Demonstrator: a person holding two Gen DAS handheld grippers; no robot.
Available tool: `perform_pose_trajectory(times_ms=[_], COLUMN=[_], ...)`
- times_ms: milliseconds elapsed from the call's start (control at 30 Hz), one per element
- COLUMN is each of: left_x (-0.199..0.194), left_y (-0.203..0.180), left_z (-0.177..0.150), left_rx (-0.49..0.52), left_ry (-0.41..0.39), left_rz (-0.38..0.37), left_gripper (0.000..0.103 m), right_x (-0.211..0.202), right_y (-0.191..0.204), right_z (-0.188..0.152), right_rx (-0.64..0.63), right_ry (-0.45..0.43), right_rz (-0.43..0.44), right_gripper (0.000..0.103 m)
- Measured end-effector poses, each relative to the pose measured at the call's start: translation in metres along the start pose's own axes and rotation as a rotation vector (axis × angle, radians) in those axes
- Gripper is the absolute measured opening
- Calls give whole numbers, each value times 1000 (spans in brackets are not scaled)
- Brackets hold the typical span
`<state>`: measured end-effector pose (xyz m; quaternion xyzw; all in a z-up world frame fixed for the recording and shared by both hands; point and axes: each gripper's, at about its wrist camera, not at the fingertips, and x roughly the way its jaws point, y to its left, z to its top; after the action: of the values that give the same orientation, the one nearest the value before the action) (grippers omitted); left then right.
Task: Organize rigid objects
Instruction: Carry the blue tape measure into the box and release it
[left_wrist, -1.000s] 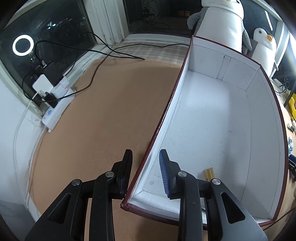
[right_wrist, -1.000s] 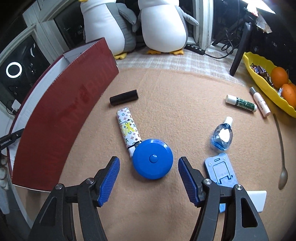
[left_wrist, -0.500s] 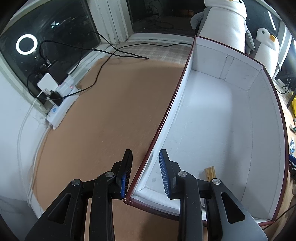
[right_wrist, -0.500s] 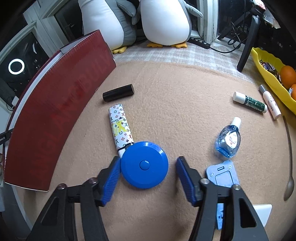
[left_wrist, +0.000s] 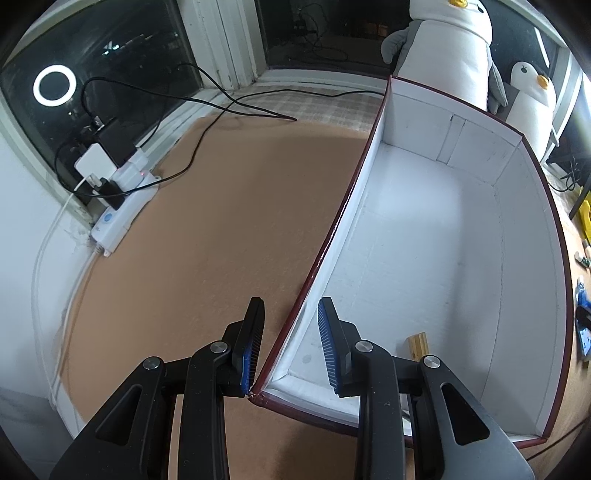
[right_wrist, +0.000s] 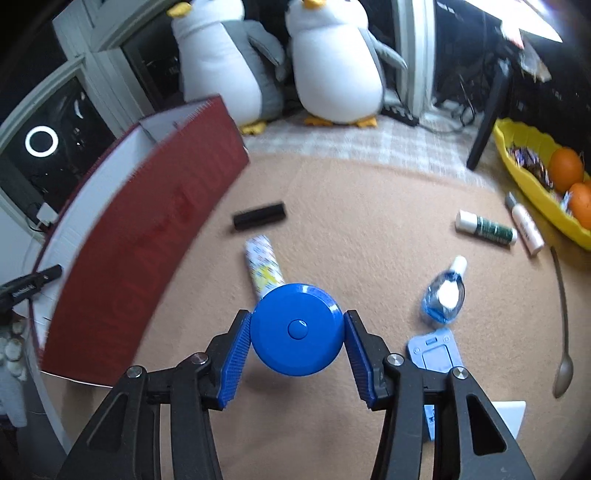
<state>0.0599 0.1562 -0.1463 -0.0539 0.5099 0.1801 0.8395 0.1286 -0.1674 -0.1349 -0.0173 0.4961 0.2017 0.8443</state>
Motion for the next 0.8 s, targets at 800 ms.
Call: perform_pose_trajectory(times_ms=[800], left_x=[-1], left_y=[14], left_z=[-4], left_rx=[-41], left_ry=[-57], left_rz=[-87], left_gripper=[18], right_x=[-16], right_y=[191], right_z=[21], right_rx=[-362], right_ry=[-55], right_rz=[105], right_gripper=[46])
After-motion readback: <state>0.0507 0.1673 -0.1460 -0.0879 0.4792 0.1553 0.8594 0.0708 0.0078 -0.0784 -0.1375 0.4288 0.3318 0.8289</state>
